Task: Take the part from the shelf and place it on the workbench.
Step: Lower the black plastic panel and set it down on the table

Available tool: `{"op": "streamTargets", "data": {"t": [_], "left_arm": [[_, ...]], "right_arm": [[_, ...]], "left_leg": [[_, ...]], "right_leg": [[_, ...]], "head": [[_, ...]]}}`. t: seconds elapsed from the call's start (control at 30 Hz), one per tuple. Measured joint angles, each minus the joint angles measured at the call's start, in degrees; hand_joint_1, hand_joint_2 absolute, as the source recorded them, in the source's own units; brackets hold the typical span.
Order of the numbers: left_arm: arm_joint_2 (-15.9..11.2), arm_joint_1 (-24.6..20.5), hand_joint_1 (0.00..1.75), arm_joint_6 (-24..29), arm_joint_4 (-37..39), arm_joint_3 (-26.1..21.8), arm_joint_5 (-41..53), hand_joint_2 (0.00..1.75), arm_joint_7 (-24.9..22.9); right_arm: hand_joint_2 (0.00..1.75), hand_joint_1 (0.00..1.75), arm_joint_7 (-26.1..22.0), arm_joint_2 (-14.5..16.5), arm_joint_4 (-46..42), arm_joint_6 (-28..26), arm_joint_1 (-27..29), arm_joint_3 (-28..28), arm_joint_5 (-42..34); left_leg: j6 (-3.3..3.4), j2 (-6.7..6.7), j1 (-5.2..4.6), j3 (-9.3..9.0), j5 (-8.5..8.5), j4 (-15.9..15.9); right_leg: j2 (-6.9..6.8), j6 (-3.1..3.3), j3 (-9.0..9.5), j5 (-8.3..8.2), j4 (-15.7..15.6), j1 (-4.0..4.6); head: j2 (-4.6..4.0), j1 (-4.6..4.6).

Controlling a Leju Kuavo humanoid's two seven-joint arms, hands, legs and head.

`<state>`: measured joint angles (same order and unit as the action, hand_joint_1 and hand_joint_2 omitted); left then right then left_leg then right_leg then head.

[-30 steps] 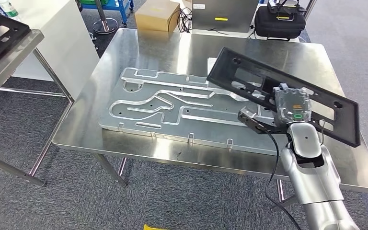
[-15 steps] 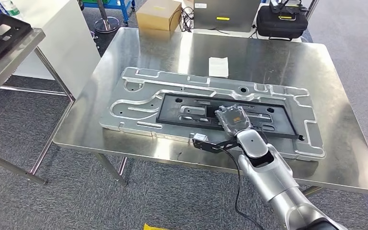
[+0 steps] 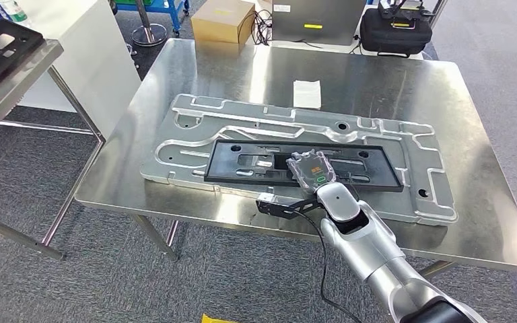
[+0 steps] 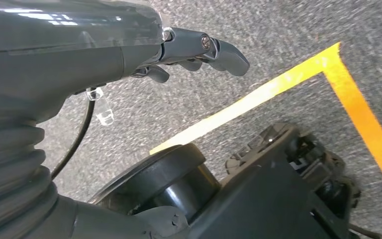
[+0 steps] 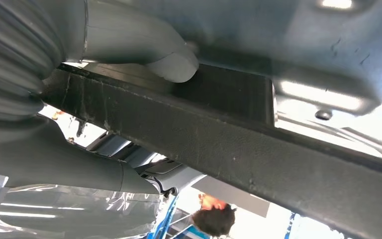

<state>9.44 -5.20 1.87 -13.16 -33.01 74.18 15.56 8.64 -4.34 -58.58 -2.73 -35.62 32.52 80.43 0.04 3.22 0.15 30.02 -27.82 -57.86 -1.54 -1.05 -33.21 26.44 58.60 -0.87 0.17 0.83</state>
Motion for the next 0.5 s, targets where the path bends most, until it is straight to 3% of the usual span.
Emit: {"op": "streamTargets", "data": {"t": [0.37,0.5], "left_arm": [[0.0,0.0,0.0,0.4,0.0,0.2,0.2,1.75,0.7],[0.05,-0.03,0.0,0.37,0.0,0.47,0.4,1.75,1.16]], "right_arm": [[1.75,1.75,0.2,0.03,0.74,-0.04,0.0,0.56,0.0],[1.75,0.0,0.28,0.11,0.74,-0.07,-0.01,0.74,0.0]], "left_leg": [[0.0,0.0,0.0,0.0,0.0,-0.02],[0.0,0.0,0.0,-0.01,0.0,-0.02]], "right_leg": [[0.0,0.01,0.0,-0.02,0.01,0.01],[0.0,0.01,0.01,-0.02,0.01,0.01]], "head": [[0.0,0.0],[0.0,0.0]]}}
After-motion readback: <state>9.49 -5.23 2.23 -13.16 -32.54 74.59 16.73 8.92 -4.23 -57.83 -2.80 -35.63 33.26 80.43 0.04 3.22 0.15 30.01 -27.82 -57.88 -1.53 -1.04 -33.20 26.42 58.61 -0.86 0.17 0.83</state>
